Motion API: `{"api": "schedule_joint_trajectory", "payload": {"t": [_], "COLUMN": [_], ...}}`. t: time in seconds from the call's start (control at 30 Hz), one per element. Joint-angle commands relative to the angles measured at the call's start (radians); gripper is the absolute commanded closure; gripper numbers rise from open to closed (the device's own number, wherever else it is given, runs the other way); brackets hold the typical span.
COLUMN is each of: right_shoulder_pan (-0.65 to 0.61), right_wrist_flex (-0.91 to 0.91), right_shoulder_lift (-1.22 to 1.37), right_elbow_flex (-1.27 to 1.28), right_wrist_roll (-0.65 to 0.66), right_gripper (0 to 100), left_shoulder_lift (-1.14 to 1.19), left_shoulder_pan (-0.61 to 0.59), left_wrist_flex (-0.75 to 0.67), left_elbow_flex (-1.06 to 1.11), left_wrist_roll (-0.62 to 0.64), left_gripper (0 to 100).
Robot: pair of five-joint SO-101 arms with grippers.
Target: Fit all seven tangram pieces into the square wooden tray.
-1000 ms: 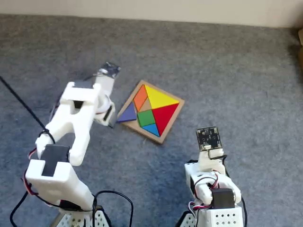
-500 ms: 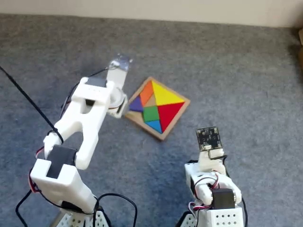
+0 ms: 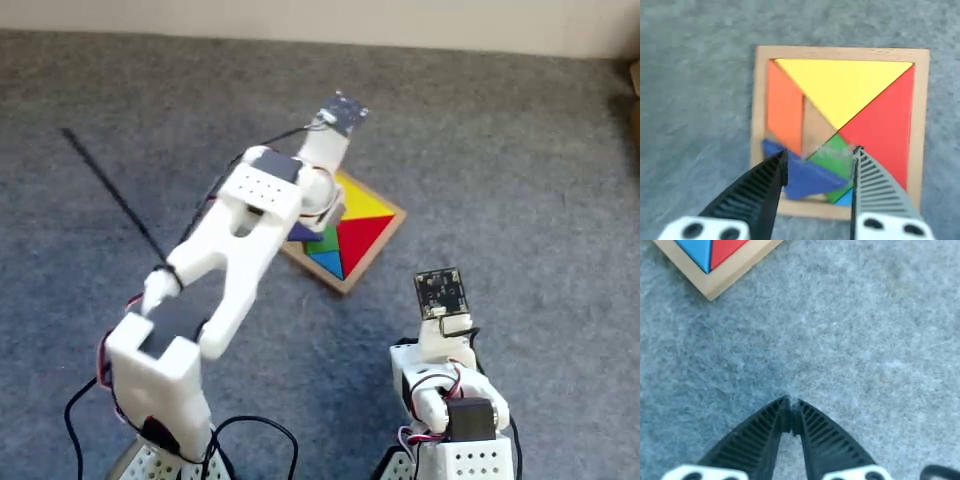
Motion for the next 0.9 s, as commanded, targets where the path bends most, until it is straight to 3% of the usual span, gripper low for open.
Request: {"api": "schedule_joint_trajectory", "payload": {"t": [0.0, 0.1, 0.37, 0.87], "right_shoulder_pan": [0.008, 0.007, 0.007, 0.007], "right_wrist_flex": [0.010, 0.010, 0.010, 0.010], "right_shoulder_lift": [-0.033, -0.033, -0.033, -0.033], "right_elbow_flex": [0.143, 0.143, 0.143, 0.143], "right_wrist_roll": [-0.005, -0.005, -0.005, -0.005], "right_gripper": [98.1, 98.1, 98.1, 98.1], "left_shoulder_lift": [0.090, 0.116, 0.125, 0.113], "left_shoulder_pan": [0.004, -0.019, -0.067, -0.085], "left_wrist_flex": [-0.002, 0.051, 0.226, 0.242], "left_elbow_flex": [-0.142, -0.189, -0.185, -0.087], "left_wrist_roll": [0.011, 0.052, -0.023, -0.052], "left_gripper": [79, 79, 79, 79]}}
